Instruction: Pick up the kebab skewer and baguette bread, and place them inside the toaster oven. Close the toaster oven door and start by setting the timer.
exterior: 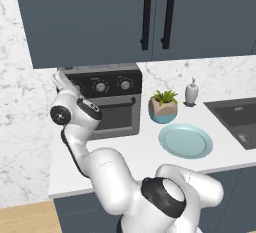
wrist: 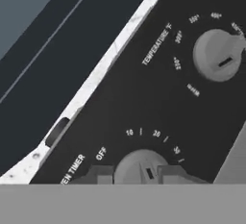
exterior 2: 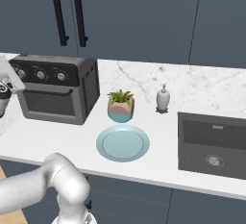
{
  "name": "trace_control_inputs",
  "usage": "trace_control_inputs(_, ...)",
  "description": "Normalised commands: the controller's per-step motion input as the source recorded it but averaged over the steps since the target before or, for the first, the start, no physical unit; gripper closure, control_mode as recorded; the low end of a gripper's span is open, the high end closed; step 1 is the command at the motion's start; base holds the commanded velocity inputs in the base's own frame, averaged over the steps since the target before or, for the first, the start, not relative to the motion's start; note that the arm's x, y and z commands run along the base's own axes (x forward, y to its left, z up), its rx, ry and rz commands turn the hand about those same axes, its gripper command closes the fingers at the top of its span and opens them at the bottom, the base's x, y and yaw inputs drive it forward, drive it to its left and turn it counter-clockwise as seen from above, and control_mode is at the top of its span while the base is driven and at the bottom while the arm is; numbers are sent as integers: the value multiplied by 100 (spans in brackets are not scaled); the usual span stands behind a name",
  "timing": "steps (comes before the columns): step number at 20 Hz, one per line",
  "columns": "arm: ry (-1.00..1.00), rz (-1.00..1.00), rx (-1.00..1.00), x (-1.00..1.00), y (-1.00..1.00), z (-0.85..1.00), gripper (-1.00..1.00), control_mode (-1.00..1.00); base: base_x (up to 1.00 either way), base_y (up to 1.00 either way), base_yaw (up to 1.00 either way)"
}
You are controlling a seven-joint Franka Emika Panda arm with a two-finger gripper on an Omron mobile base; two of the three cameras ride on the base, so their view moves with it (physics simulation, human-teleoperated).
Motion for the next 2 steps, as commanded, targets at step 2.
trace_control_inputs(2,0,0,38,7,-9,0,100,-100,0,0,0)
